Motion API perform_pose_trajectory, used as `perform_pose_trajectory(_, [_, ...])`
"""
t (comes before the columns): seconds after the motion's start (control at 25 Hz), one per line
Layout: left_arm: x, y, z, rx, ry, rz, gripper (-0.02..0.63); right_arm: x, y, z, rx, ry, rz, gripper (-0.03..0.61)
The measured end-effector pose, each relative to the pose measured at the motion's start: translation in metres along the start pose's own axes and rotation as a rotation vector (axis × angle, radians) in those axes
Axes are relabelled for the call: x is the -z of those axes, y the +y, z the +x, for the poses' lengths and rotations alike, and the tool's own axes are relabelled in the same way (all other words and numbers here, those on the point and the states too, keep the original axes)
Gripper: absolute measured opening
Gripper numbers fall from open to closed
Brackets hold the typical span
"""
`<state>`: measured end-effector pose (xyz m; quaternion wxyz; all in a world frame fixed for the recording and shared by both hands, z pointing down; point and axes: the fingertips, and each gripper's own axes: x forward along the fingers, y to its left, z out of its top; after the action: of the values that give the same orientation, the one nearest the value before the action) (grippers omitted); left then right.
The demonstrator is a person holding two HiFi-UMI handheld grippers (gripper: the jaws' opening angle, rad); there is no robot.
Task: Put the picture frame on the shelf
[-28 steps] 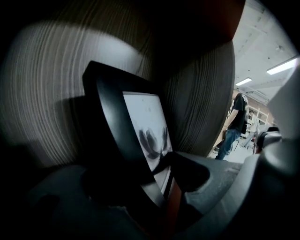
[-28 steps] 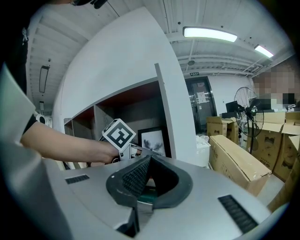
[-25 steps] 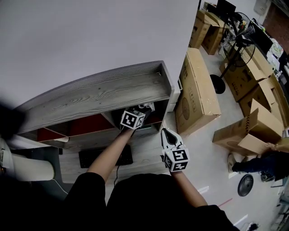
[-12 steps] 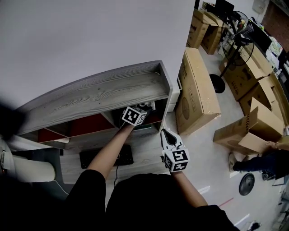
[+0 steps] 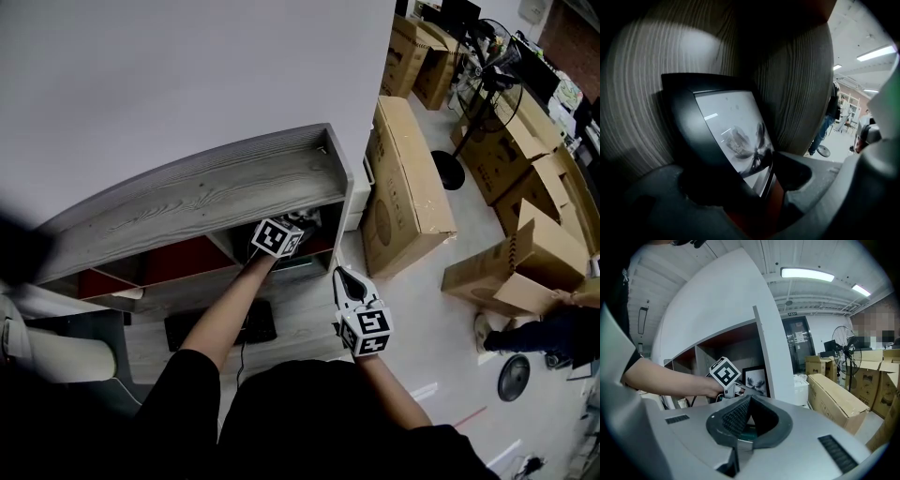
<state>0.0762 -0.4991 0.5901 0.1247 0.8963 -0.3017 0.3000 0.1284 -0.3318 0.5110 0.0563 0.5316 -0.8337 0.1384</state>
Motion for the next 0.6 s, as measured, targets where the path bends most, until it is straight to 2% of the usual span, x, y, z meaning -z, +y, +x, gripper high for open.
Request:
perform_pose_trajectory(0.16, [0.006, 0.002, -0.003, -0.007, 0.002, -0.022, 0.336, -0.001, 0.001, -0.001, 0.002, 0.001, -0.004, 0.012])
perform_pose_trajectory(0.6, [0.017, 0.01, -0.017, -0.044, -0.033, -0.063, 0.343, 0.002, 0.008, -0.002, -0.01, 0.012, -0.015, 0.012])
